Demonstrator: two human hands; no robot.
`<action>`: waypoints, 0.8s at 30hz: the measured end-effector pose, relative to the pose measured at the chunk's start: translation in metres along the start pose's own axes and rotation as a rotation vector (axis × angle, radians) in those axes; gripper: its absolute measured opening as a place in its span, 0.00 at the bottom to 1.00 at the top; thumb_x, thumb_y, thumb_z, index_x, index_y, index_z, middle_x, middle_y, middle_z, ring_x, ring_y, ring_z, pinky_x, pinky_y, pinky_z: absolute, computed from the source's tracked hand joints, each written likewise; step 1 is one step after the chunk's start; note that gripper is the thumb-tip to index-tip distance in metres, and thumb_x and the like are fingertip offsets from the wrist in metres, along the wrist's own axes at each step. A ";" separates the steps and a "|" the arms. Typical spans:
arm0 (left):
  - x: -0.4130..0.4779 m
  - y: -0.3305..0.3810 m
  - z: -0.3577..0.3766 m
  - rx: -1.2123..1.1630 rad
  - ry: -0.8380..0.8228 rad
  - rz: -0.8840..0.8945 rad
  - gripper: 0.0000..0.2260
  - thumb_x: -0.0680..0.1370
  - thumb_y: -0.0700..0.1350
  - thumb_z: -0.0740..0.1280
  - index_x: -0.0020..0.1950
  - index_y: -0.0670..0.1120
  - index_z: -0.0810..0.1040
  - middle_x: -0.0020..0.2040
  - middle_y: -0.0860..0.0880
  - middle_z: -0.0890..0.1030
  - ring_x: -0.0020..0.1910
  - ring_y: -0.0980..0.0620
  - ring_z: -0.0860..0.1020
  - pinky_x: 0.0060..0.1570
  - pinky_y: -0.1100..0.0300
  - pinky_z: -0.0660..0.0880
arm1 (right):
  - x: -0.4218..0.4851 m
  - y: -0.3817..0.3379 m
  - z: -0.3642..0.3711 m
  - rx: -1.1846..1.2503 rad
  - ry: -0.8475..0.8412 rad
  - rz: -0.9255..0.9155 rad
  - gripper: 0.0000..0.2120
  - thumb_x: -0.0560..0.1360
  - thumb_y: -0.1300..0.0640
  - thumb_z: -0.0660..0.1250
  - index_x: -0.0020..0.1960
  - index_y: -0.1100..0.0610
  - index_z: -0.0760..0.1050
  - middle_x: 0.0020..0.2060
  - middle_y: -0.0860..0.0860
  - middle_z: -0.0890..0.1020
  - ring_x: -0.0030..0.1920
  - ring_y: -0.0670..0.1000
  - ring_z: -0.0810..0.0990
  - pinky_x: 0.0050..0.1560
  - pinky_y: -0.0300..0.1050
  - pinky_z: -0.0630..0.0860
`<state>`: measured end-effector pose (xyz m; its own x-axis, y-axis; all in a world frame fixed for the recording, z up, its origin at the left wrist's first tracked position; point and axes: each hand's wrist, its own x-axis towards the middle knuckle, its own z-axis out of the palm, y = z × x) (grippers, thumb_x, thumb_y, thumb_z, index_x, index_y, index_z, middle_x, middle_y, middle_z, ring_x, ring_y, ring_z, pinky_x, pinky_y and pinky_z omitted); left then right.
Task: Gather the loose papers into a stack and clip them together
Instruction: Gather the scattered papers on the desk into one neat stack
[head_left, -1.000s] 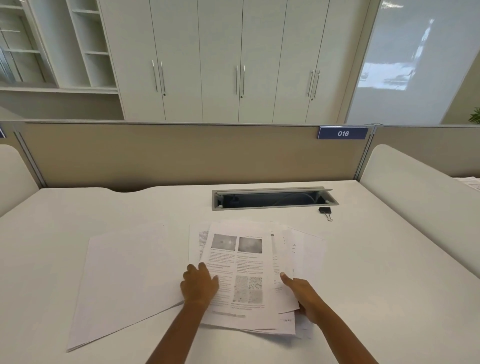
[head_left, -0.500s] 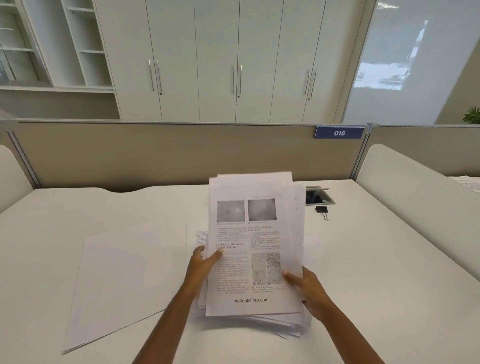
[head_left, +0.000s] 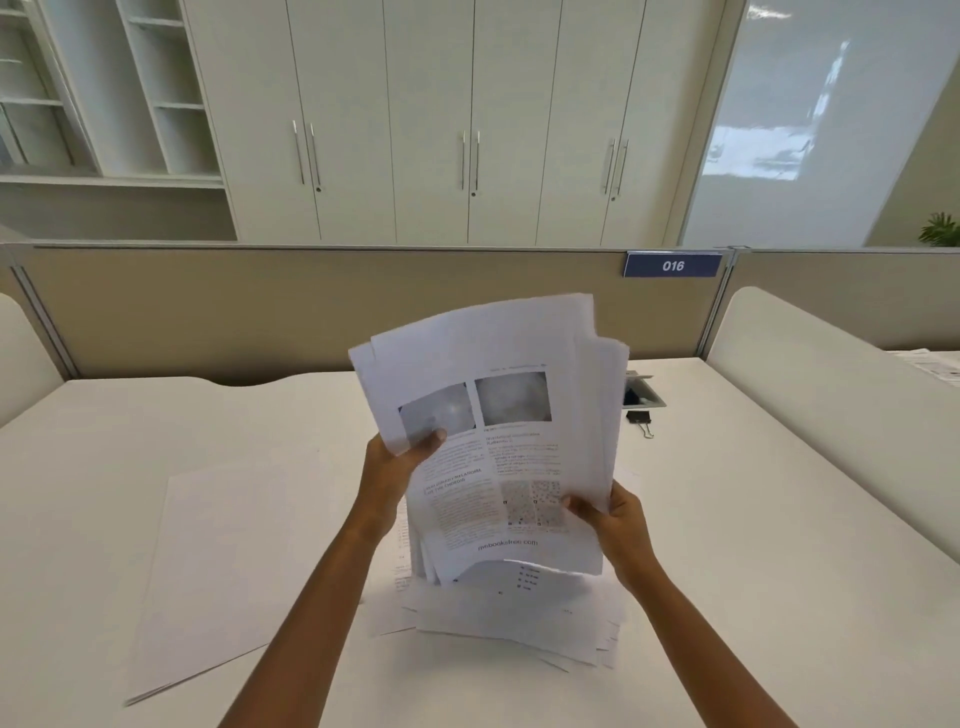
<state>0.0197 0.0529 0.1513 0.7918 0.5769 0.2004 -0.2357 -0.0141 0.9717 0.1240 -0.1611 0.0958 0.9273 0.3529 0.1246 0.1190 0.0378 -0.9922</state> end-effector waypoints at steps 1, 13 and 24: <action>0.001 0.007 0.000 -0.036 -0.004 0.026 0.11 0.74 0.38 0.66 0.54 0.48 0.73 0.51 0.45 0.79 0.50 0.47 0.78 0.49 0.55 0.78 | 0.000 -0.002 -0.001 0.027 -0.001 -0.012 0.10 0.71 0.67 0.69 0.48 0.55 0.76 0.43 0.52 0.81 0.45 0.58 0.79 0.40 0.41 0.79; 0.004 0.046 0.025 -0.101 0.097 0.290 0.10 0.75 0.41 0.67 0.50 0.55 0.75 0.47 0.54 0.80 0.47 0.52 0.80 0.40 0.68 0.80 | 0.004 -0.036 0.012 0.122 0.216 -0.278 0.07 0.76 0.59 0.63 0.45 0.47 0.74 0.38 0.46 0.79 0.37 0.47 0.79 0.31 0.30 0.76; -0.032 -0.065 0.003 0.063 -0.160 -0.115 0.12 0.67 0.45 0.75 0.46 0.57 0.78 0.42 0.59 0.84 0.46 0.52 0.81 0.35 0.71 0.78 | -0.014 0.013 0.004 0.048 -0.055 0.057 0.25 0.72 0.59 0.68 0.65 0.50 0.61 0.53 0.46 0.75 0.52 0.45 0.77 0.44 0.38 0.79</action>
<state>0.0113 0.0327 0.0820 0.8922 0.4403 0.1001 -0.1069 -0.0095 0.9942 0.1109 -0.1620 0.0807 0.9109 0.4068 0.0685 0.0482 0.0600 -0.9970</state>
